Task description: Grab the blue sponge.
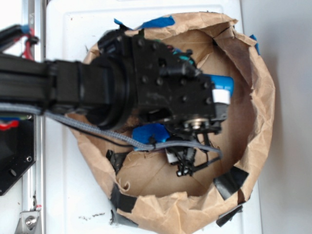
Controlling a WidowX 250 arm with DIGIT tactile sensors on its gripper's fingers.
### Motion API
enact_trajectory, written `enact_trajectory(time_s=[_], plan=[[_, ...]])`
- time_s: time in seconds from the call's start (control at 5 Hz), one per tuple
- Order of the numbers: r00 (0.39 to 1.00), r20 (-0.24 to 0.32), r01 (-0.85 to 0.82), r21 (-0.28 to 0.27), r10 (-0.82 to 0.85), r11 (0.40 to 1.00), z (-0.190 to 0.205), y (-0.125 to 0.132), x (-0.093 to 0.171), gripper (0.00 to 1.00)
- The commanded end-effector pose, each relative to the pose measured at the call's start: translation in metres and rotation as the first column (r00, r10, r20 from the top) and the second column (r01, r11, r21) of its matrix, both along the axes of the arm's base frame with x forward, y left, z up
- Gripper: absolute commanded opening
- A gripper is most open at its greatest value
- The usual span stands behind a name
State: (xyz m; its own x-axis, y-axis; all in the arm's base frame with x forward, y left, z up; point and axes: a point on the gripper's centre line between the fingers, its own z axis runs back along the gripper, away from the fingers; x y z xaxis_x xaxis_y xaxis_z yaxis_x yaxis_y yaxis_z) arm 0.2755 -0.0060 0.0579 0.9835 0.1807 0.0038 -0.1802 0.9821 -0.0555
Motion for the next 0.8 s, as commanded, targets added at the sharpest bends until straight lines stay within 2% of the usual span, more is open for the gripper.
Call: enact_trajectory(time_s=[0.0, 0.2, 0.4, 0.6], plan=[[0.954, 0.086, 0.284, 0.035, -0.286, 0.958, 0.101, -0.003, -0.003, 0.00], [0.935, 0.134, 0.328, 0.023, -0.328, 0.944, 0.122, 0.003, -0.012, 0.00], [0.936, 0.104, 0.337, 0.005, -0.335, 0.942, 0.125, 0.003, -0.015, 0.00], [0.941, 0.116, 0.319, 0.018, -0.319, 0.948, 0.123, 0.003, -0.017, 0.00]])
